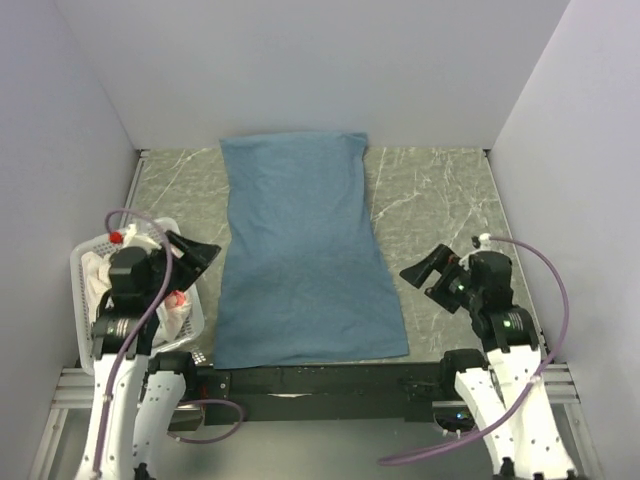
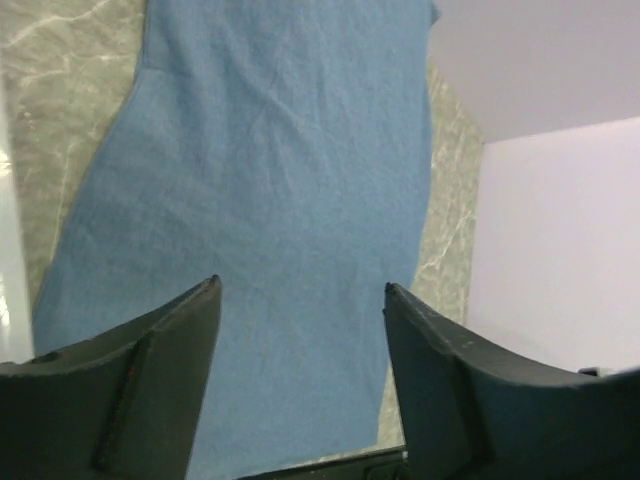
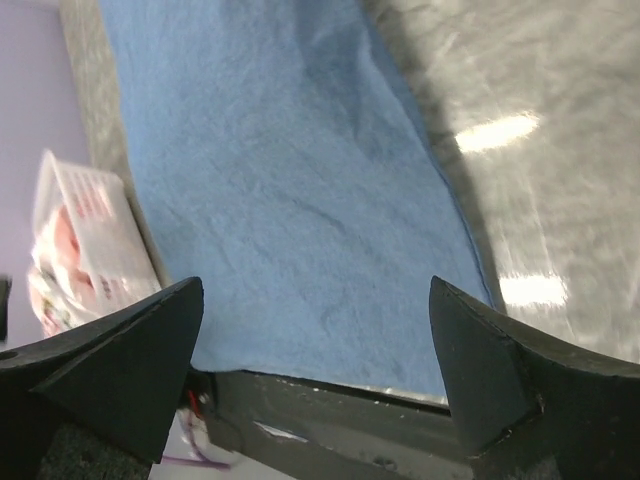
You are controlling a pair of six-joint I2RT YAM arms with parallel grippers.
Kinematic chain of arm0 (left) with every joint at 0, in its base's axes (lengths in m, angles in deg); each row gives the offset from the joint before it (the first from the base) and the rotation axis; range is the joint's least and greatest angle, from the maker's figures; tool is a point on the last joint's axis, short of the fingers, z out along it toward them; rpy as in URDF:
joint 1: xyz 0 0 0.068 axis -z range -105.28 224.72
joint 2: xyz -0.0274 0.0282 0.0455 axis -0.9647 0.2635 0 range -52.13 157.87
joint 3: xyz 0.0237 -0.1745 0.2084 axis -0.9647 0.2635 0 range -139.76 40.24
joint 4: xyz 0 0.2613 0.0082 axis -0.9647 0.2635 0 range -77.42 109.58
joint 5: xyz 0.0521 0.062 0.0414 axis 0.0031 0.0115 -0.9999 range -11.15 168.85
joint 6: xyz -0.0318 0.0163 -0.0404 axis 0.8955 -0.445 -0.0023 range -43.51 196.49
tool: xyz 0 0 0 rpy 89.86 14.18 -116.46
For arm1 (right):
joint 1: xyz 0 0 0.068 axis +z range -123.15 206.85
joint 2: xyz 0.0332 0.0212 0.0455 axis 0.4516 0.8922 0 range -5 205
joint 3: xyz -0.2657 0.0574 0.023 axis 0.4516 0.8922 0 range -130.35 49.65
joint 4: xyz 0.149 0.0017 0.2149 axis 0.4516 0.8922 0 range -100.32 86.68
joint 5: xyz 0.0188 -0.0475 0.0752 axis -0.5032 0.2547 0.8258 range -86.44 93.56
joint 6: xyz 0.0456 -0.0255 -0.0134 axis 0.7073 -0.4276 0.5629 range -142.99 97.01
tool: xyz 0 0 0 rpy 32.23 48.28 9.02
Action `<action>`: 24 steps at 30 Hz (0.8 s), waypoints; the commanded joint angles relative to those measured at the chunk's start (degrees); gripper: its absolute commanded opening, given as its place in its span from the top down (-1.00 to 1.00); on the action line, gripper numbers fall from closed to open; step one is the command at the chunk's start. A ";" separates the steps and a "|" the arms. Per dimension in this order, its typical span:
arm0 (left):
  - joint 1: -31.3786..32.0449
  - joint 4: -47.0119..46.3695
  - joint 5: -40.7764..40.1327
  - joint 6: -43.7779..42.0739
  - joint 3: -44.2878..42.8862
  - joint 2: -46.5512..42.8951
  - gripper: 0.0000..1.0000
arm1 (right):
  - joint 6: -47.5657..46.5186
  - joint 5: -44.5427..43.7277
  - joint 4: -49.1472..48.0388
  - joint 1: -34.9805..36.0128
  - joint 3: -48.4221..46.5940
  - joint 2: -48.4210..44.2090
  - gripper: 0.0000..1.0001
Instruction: Put the pillow into the pillowcase
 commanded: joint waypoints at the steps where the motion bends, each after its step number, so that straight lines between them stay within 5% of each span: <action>1: 8.71 -11.34 -4.47 -0.71 3.15 5.45 -0.48 | -1.56 -5.60 -12.77 5.22 0.89 5.28 -0.99; 5: 32.32 -13.63 -27.47 1.92 1.83 13.63 -0.69 | -2.08 -7.98 -18.39 8.30 0.45 12.65 -0.99; 8: 39.74 -17.58 -32.35 2.19 1.56 18.65 -0.91 | -3.31 -9.30 -20.60 9.01 -0.08 15.38 -0.99; 15: 44.43 -26.02 -32.46 1.41 6.04 22.44 -0.99 | -5.51 -10.45 -22.80 9.10 1.15 15.93 -0.99; 24: 44.69 -27.08 -33.42 1.84 11.85 16.30 -0.99 | -5.51 -12.38 -23.77 9.01 4.84 11.53 -0.99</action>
